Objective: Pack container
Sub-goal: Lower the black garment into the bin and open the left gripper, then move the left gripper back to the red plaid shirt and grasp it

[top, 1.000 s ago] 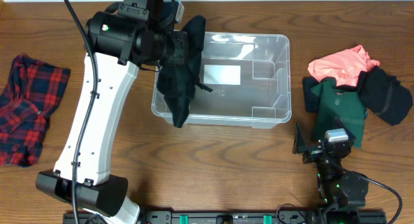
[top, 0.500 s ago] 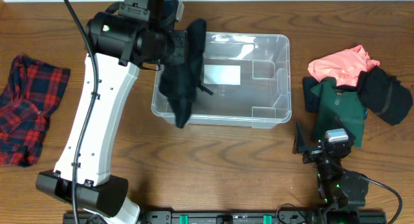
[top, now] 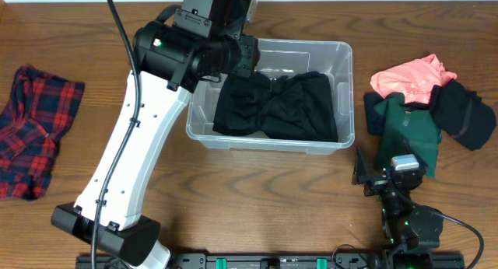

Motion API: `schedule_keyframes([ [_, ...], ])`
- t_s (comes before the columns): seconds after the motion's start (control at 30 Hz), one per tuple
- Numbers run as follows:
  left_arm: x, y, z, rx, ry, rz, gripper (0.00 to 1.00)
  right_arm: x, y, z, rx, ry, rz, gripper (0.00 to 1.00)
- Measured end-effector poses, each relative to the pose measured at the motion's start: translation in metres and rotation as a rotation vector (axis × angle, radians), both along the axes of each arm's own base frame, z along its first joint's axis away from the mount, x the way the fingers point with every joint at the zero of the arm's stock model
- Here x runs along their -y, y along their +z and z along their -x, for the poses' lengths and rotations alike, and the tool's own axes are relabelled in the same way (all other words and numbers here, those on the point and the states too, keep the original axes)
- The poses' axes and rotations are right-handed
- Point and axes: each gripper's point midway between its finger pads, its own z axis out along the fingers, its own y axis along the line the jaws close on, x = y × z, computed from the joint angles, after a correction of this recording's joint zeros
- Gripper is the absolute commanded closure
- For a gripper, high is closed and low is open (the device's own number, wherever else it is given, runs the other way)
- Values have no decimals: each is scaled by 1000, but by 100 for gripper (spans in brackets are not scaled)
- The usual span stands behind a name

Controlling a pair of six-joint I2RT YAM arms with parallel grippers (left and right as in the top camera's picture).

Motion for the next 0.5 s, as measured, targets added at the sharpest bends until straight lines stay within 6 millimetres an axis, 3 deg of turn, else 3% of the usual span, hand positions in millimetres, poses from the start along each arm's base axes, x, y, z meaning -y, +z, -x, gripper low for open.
schedule_keyframes([
  [0.17,-11,-2,-3,-10,27,-6,66,0,0,0,0,0,0,1],
  [0.27,-37,-4,-7,-31,89,-23,66,0,0,0,0,0,0,1],
  [0.5,-157,-10,-6,-98,399,-156,62,0,0,0,0,0,0,1],
])
